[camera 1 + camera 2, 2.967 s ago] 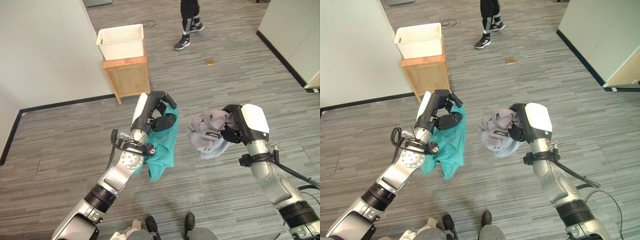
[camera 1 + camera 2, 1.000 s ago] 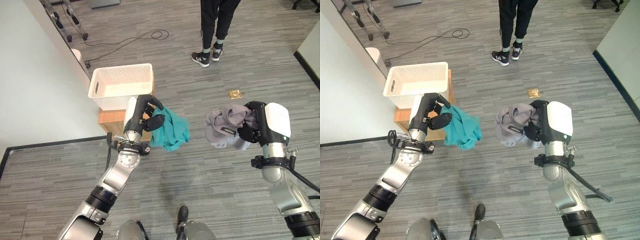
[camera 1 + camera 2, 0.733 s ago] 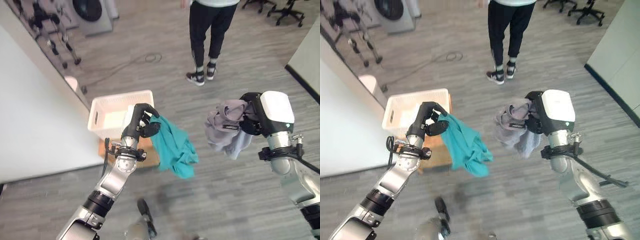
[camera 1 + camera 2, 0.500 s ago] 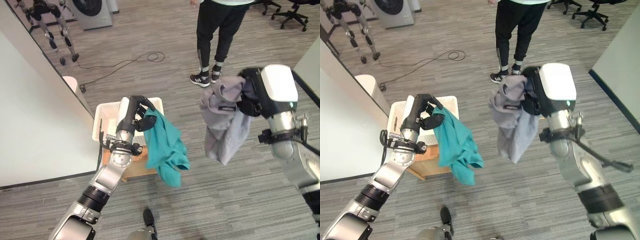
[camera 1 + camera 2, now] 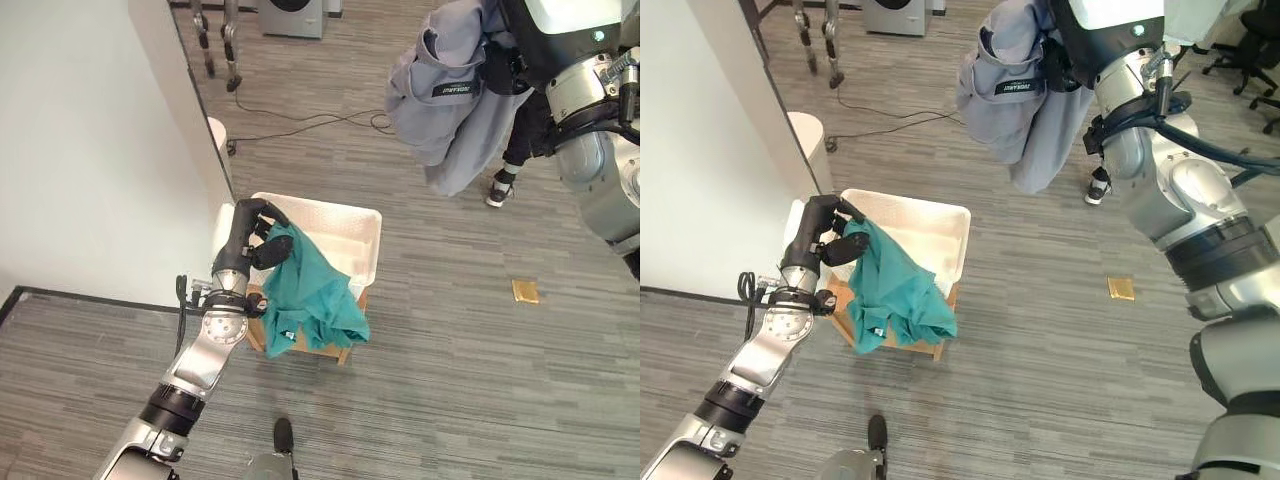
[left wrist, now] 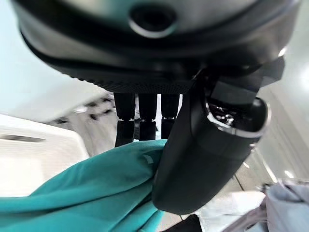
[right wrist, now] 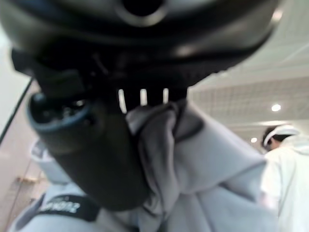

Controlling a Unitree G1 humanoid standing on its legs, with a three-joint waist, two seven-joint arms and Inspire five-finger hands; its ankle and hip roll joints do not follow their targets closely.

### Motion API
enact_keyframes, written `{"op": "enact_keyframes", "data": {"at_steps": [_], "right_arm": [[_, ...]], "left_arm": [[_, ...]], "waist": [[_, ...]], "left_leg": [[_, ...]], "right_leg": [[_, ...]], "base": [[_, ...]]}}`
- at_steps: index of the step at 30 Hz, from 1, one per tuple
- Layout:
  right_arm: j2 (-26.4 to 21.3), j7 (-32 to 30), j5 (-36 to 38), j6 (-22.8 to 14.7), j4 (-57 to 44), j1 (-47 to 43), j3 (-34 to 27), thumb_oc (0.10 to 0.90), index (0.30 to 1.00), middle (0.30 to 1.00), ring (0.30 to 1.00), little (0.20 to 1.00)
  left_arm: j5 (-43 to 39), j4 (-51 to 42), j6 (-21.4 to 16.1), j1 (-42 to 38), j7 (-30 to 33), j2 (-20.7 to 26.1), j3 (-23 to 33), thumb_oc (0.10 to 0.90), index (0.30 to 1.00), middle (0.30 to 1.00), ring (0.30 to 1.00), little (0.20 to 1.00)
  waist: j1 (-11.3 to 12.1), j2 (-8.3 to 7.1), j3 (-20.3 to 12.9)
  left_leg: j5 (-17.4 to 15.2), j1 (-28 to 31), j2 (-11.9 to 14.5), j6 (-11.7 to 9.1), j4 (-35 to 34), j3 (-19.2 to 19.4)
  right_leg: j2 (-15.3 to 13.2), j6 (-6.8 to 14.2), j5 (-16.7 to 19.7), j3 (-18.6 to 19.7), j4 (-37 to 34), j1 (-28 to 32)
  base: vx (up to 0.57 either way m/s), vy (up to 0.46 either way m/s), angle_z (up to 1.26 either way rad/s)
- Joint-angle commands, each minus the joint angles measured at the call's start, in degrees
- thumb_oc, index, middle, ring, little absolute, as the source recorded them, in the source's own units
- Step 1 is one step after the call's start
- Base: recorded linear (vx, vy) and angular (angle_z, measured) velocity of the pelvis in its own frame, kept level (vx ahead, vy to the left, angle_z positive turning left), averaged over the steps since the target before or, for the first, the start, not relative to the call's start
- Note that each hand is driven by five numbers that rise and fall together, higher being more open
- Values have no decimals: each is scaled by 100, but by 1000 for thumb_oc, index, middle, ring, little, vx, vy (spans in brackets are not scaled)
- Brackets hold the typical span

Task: Pick up bed clothes into laundry basket.

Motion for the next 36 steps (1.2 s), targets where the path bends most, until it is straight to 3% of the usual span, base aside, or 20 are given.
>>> {"op": "enact_keyframes", "data": {"at_steps": [1,5,6,7,11,12,15,16,17,18,19,22,24,27,36], "right_arm": [[-406,-246,-157,226,-116,-56,-503,400,300,300,300,300],[-368,-223,-232,270,-205,604,-1040,400,300,300,300,300],[-105,-224,-381,231,-242,1164,-1371,400,300,300,300,300],[-21,-208,-456,243,-232,1334,-1503,400,300,300,300,300],[207,-243,-421,253,-64,1337,-1571,400,300,300,300,300],[319,-314,-373,245,2,1344,-1588,400,300,300,300,300],[355,-406,-349,255,77,1285,-1584,400,300,300,300,300],[355,-408,-348,256,77,1284,-1583,400,300,300,300,300],[404,-427,-318,247,86,1365,-1636,400,300,300,300,300],[402,-425,-318,247,84,1371,-1640,400,300,300,300,300],[328,-454,-265,260,129,1616,-1731,400,300,300,300,300],[260,-473,-250,297,354,1730,-1674,400,300,300,300,300],[501,-419,-148,334,975,1503,-1418,400,300,300,300,300],[802,-505,76,253,1256,988,-1160,400,300,300,300,300],[1690,-562,149,257,2195,946,-879,416,324,324,324,324]], "left_arm": [[-248,-1308,-812,149,-88,93,432,400,300,300,300,300],[-302,-1434,-809,237,-157,105,464,400,300,300,300,300],[-268,-1563,-854,255,-254,84,514,400,300,300,300,300],[-278,-1621,-866,277,-295,151,461,400,300,300,300,300],[-318,-1667,-886,357,-344,211,359,400,300,300,300,300],[-369,-1690,-911,441,-373,202,272,400,300,300,300,300],[-425,-1733,-952,488,-385,270,157,400,300,300,300,300],[-427,-1733,-954,488,-385,272,157,400,300,300,300,300],[-436,-1737,-945,467,-402,253,103,400,300,300,300,300],[-436,-1734,-943,466,-402,253,99,400,300,300,300,300],[-505,-1665,-982,346,-417,160,-38,400,300,300,300,300],[-573,-1666,-1035,349,-454,135,-119,400,300,300,300,300],[-630,-1707,-1085,531,-568,241,-155,400,300,300,300,300],[-684,-1710,-1083,757,-573,255,-16,400,300,300,300,300],[-689,-1642,-1167,767,-504,232,-94,400,300,300,300,300]], "waist": [[174,5,-765],[168,-68,-810],[136,-48,-758],[171,-120,-751],[312,-277,-669],[341,-342,-554],[333,-373,-408],[333,-375,-413],[331,-353,-344],[324,-369,-364],[212,-248,-102],[225,-218,46],[575,-377,115],[689,-428,142],[912,-342,325]], "left_leg": [[-526,113,981,-1303,37,649],[-578,66,886,-1223,35,665],[-792,125,742,-1052,15,677],[-876,172,661,-983,9,675],[-1045,247,491,-848,1,702],[-1146,265,379,-766,0,589],[-1242,225,287,-667,0,375],[-1247,218,289,-667,0,375],[-1144,161,288,-626,0,347],[-1250,194,275,-660,0,256],[-1137,112,283,-692,0,-154],[-1190,152,265,-744,0,-359],[-1151,61,272,-822,0,-333],[-1063,-170,304,-859,0,-378],[-1011,-517,322,-992,0,-772]], "right_leg": [[-283,202,-444,-326,-107,-281],[-355,267,-362,-500,-81,-203],[-548,348,-190,-636,305,-261],[-654,406,-129,-647,493,-330],[-894,537,112,-606,1019,-501],[-970,549,403,-441,1489,-706],[-882,549,240,89,2094,-1196],[-887,549,220,94,2121,-1214],[-765,435,58,154,2124,-1362],[-762,493,-10,243,2144,-1346],[-323,148,-679,684,1588,-1833],[-281,118,-526,803,995,-1932],[-450,187,-247,322,603,-1764],[-412,220,-47,65,419,-1727],[-291,171,-260,-148,379,-1686]], "base": [[210,115,130],[101,110,78],[182,216,40],[184,228,36],[100,137,7],[71,102,9],[56,91,25],[-22,32,40],[20,11,44],[-13,-34,48],[42,-83,43],[17,-82,81],[-12,-113,87],[-26,-82,20],[-2,-45,39]]}}
